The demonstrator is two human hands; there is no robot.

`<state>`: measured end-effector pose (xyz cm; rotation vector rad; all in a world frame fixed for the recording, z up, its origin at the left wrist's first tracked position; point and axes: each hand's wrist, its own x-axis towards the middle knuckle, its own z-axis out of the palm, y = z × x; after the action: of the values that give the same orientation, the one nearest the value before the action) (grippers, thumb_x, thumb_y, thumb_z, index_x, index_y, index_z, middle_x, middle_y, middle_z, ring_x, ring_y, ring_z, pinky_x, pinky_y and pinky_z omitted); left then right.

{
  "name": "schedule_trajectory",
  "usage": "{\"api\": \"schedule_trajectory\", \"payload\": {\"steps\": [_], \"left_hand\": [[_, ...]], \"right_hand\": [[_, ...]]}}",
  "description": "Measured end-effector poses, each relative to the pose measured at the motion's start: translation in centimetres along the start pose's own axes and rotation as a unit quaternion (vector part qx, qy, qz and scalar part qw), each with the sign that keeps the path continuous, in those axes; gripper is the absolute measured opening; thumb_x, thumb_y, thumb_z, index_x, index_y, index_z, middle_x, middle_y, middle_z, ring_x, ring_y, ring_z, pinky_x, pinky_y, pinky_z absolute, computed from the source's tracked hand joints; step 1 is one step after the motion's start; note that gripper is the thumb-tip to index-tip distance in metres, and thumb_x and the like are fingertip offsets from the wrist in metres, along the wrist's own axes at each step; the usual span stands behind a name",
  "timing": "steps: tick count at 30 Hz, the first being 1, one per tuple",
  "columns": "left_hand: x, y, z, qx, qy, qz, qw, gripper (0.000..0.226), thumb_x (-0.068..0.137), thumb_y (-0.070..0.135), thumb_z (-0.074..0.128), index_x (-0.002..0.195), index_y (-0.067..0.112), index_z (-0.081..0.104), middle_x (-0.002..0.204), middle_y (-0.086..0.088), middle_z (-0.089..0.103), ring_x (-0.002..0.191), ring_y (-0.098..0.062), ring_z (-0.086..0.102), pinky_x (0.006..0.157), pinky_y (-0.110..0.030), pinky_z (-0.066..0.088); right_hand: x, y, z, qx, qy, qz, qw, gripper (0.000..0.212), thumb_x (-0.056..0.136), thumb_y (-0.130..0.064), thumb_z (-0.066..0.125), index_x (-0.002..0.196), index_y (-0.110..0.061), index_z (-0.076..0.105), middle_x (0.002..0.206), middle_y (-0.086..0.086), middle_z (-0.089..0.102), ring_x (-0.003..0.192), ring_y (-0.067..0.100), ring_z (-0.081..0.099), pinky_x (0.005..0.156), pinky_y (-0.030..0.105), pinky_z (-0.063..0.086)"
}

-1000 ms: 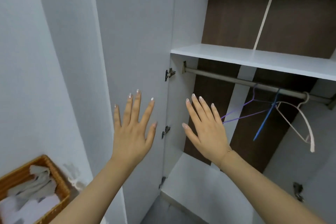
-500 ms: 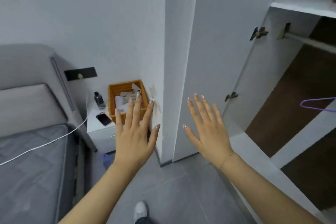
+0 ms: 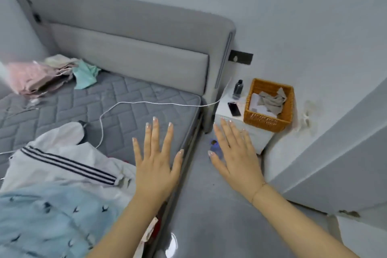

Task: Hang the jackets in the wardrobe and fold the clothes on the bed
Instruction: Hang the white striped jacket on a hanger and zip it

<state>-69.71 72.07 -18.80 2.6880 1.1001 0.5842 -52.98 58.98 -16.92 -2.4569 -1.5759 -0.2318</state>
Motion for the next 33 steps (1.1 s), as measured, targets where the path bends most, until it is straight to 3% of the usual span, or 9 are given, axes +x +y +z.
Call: {"api": "schedule_trajectory", "payload": {"steps": [4,9,15,19,24,29,33], "left_hand": [[-1.5,-10.4,-1.9,0.021,0.003,-0.099,0.995,0.066,0.097,0.053,0.023,0.156,0.029,0.007,0.164,-0.002,-0.009,0.151,-0.021,-0.009,0.12,-0.056,0.001],[-3.5,-21.4,-3.4,0.017,-0.002,-0.22,0.975,0.067,0.094,0.057,0.015,0.155,0.031,0.004,0.164,0.0,-0.012,0.151,-0.018,-0.012,0.12,-0.054,-0.004],[-5.4,-30.1,-3.1,0.006,0.0,-0.339,0.941,0.067,0.092,0.06,0.005,0.152,0.035,-0.01,0.16,0.004,-0.025,0.148,-0.014,-0.022,0.12,-0.048,-0.011],[-5.5,-34.4,-1.9,-0.003,0.003,-0.403,0.915,0.063,0.099,0.06,0.012,0.153,0.034,-0.008,0.16,0.004,-0.024,0.148,-0.013,-0.022,0.12,-0.045,-0.014],[-5.2,-39.3,0.6,-0.056,0.025,-0.494,0.867,0.062,0.101,0.049,0.028,0.155,0.033,0.001,0.162,0.008,-0.015,0.148,-0.007,-0.017,0.121,-0.04,-0.012],[-3.9,-43.4,4.7,-0.081,0.027,-0.567,0.82,0.059,0.103,0.044,0.031,0.155,0.032,0.007,0.163,0.009,-0.011,0.149,-0.007,-0.011,0.121,-0.038,-0.008],[-1.6,-46.5,9.2,-0.117,0.036,-0.634,0.764,0.057,0.103,0.041,0.033,0.155,0.029,0.013,0.164,0.006,-0.002,0.15,-0.011,0.0,0.123,-0.04,0.003]], "right_hand": [[5.2,-9.3,4.1,0.005,-0.046,-0.089,0.995,0.066,0.099,-0.052,0.023,0.155,-0.017,0.018,0.162,0.004,0.013,0.15,0.022,0.012,0.12,0.047,0.015],[10.8,-20.4,8.6,0.05,-0.094,-0.166,0.98,0.066,0.099,-0.051,0.024,0.155,-0.017,0.017,0.162,0.004,0.011,0.15,0.022,0.01,0.12,0.048,0.018],[14.7,-29.2,14.3,0.085,-0.143,-0.24,0.956,0.063,0.103,-0.049,0.026,0.155,-0.023,0.003,0.162,-0.003,-0.009,0.148,0.014,-0.012,0.122,0.038,-0.005],[17.6,-32.7,18.2,0.088,-0.196,-0.293,0.932,0.063,0.103,-0.047,0.024,0.152,-0.027,-0.009,0.159,-0.006,-0.019,0.147,0.012,-0.018,0.121,0.035,-0.01],[22.7,-36.1,24.8,0.095,-0.256,-0.347,0.897,0.061,0.103,-0.044,0.027,0.155,-0.026,-0.001,0.16,-0.007,-0.016,0.149,0.011,-0.012,0.121,0.03,-0.007],[29.1,-39.7,33.2,0.137,-0.342,-0.36,0.857,0.059,0.102,-0.043,0.038,0.154,-0.024,0.018,0.163,-0.005,0.0,0.149,0.013,0.004,0.12,0.028,0.006],[33.9,-44.0,42.0,0.146,-0.381,-0.374,0.833,0.064,0.099,-0.044,0.046,0.153,-0.019,0.023,0.163,0.002,0.009,0.148,0.019,0.01,0.117,0.033,0.016]]}}
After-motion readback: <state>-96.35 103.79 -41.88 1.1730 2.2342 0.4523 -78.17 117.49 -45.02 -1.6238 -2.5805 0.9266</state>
